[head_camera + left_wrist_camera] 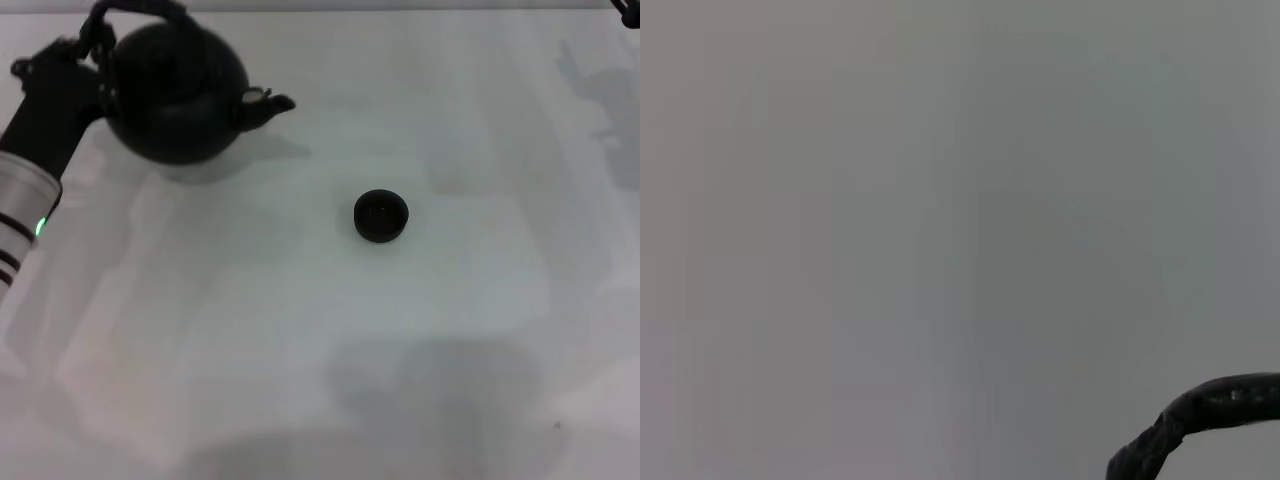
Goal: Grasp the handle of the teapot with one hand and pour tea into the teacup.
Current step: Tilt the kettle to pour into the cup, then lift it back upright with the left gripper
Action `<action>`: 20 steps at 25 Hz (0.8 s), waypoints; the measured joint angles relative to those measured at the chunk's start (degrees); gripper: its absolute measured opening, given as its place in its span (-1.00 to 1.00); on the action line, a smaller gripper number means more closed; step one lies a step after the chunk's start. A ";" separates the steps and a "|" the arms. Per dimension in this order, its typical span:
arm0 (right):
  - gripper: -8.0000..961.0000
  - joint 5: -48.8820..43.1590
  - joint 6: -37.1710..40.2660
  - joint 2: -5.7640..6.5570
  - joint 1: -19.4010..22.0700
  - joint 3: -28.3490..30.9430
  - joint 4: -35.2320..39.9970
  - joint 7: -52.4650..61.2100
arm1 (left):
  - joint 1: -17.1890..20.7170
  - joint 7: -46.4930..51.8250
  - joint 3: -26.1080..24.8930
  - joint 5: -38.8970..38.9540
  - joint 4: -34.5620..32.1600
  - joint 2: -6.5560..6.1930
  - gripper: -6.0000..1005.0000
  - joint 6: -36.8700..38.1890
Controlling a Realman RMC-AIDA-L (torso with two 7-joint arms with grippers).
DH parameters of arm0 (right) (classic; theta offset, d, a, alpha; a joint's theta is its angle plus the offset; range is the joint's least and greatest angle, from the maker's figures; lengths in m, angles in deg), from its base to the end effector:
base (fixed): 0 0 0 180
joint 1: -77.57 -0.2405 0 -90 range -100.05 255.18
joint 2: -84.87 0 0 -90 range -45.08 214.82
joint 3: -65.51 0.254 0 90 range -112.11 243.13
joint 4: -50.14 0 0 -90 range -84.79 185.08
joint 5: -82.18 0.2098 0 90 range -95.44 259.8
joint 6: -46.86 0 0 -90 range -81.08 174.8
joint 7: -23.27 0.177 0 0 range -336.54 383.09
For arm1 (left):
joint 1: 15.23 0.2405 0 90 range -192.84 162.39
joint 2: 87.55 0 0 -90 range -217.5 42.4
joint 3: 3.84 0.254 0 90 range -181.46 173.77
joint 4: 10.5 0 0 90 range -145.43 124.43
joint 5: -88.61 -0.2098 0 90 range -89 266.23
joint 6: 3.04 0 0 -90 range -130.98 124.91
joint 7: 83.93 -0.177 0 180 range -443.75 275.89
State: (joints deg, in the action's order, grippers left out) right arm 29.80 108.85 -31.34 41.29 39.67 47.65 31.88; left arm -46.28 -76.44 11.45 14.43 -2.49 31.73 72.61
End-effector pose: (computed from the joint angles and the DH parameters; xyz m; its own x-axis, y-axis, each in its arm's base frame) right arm 0.3184 0.4165 0.0155 0.7807 0.0268 -0.6243 -0.6180 -0.1144 -0.7778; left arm -0.2850 0.3607 -0.0385 0.7259 -0.1110 0.6788 0.6213 -0.3174 -0.7164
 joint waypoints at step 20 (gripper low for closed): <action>0.82 0.00 -0.03 0.02 -0.02 0.78 -0.13 0.00 | -6.25 -19.18 0.18 -15.21 -1.77 0.05 -0.81 1.84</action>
State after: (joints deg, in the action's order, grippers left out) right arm 29.80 108.82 -31.32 41.27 40.45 47.52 31.89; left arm -52.52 -95.62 11.63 -0.77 -4.26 31.78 74.45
